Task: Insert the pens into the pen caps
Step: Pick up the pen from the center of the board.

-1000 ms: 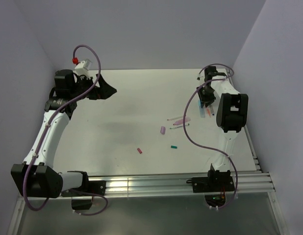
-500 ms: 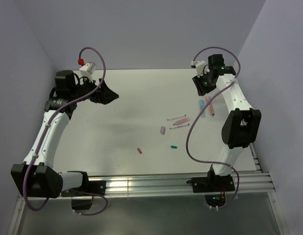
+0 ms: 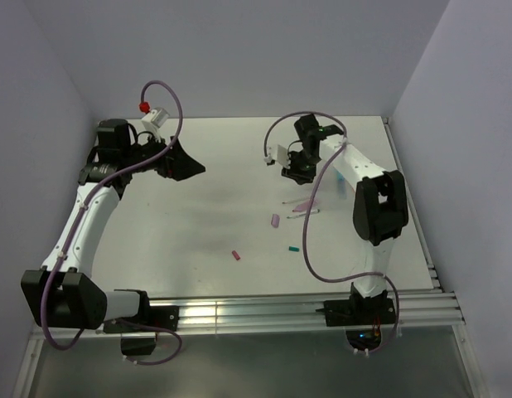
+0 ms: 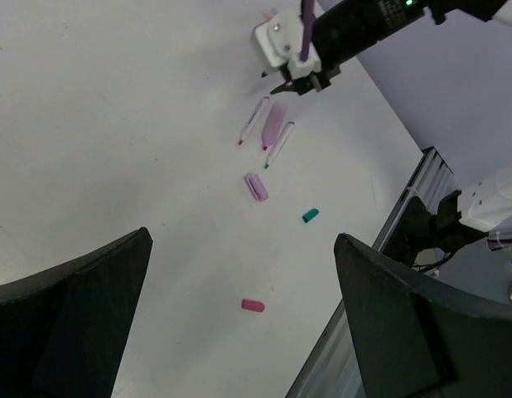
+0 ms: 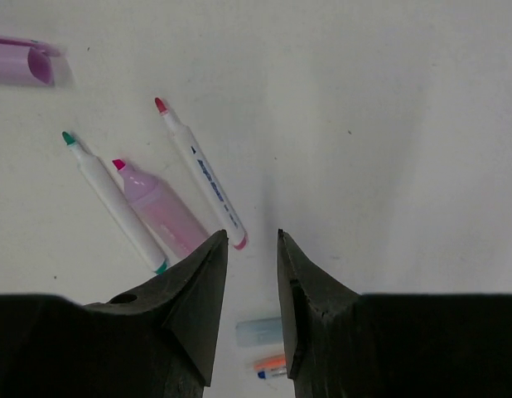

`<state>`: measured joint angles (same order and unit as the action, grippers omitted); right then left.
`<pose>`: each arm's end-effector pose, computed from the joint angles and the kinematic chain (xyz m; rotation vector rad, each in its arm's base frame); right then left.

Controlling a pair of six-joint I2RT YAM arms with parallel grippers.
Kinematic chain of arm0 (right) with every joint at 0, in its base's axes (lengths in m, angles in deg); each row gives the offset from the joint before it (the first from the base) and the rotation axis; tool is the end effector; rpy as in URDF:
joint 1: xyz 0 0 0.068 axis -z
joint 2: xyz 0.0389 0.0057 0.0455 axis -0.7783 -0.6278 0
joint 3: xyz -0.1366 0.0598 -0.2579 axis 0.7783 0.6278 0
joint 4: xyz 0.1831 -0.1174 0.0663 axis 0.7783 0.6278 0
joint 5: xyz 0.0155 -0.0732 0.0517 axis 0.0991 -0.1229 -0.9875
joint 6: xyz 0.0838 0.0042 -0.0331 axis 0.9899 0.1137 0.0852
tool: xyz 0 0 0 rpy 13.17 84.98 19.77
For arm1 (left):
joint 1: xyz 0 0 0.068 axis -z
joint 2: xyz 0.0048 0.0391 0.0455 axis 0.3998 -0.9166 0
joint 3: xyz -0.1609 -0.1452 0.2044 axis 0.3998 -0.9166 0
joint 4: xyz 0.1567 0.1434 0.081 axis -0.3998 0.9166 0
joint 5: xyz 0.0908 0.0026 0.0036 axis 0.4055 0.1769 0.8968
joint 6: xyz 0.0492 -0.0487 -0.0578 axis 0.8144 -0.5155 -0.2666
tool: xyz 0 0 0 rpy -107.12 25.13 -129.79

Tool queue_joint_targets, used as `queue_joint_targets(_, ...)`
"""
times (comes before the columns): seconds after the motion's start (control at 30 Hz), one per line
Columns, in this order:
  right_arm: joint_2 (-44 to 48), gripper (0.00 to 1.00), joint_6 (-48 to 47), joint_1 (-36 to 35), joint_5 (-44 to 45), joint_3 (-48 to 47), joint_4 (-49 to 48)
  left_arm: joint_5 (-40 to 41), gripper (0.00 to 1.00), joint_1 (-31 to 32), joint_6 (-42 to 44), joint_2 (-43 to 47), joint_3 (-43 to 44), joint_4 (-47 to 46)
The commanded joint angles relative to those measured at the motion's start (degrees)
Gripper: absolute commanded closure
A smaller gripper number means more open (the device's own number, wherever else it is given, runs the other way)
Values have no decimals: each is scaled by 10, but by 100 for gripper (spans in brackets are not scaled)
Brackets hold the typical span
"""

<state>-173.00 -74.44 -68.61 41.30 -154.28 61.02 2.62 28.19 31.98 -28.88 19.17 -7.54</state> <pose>0.3622 0.1376 0.2392 -1.8515 1.9897 0.1606 0.2550 -0.0828 0.3780 0.4487 1.9815 -1.0636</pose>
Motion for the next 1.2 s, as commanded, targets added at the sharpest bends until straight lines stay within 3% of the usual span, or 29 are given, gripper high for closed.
queue_joint_targets(0.0,-33,62,-67,-12,11,-22,8,-27,1,-2,-4,-11,29,-8)
queue_joint_targets(0.27,-70,60,-73,-15,1,-24,6,-40,1,-8,-2,-24,36,-4)
queue_joint_targets(1.17,-73,59,-100,-35,21,47,-6,-43,1,-9,-2,-39,27,-5)
